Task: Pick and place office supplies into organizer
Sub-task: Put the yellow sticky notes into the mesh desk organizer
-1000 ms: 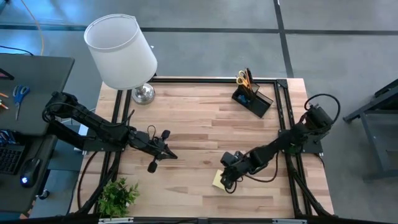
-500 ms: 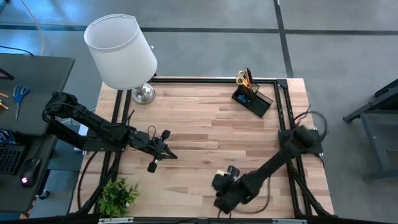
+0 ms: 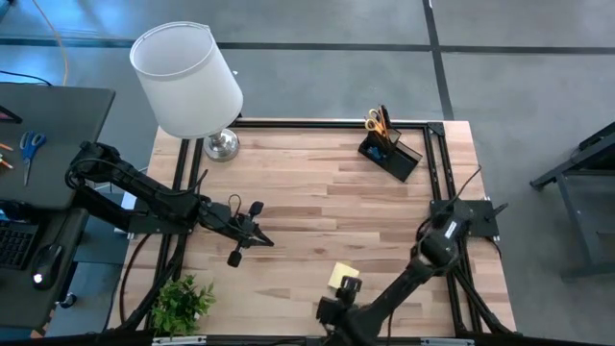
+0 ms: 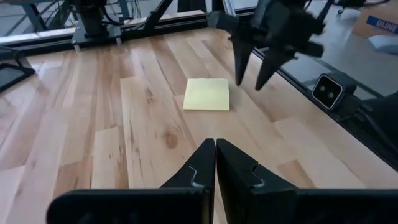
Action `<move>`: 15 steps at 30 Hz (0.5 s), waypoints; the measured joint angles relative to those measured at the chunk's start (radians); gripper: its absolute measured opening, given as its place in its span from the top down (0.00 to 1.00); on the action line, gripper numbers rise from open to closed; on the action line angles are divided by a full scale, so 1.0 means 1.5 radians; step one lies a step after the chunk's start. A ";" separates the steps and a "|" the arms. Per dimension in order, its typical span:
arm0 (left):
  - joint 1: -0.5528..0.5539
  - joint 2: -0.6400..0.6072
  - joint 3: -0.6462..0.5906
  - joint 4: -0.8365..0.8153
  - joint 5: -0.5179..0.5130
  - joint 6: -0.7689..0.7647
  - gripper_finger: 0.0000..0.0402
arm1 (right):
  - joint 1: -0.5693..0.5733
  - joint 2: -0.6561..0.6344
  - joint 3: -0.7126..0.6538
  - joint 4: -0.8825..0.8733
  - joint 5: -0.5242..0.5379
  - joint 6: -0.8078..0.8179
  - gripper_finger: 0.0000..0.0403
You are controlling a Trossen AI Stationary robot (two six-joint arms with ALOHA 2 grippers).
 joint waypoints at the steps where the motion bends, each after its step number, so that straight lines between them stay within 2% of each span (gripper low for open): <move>1: 0.000 0.000 0.000 0.000 0.000 0.006 0.99 | 0.000 0.017 0.018 -0.024 -0.004 0.000 0.60; 6: 0.000 0.000 0.000 0.001 0.000 0.023 0.99 | -0.002 0.070 0.087 -0.151 -0.007 0.049 0.60; 11: 0.000 0.000 0.000 0.002 0.000 0.035 0.99 | -0.002 0.075 0.095 -0.158 0.010 0.029 0.60; 15: 0.000 0.000 0.000 0.002 -0.001 0.036 0.99 | -0.001 0.074 0.067 -0.157 -0.013 0.010 0.60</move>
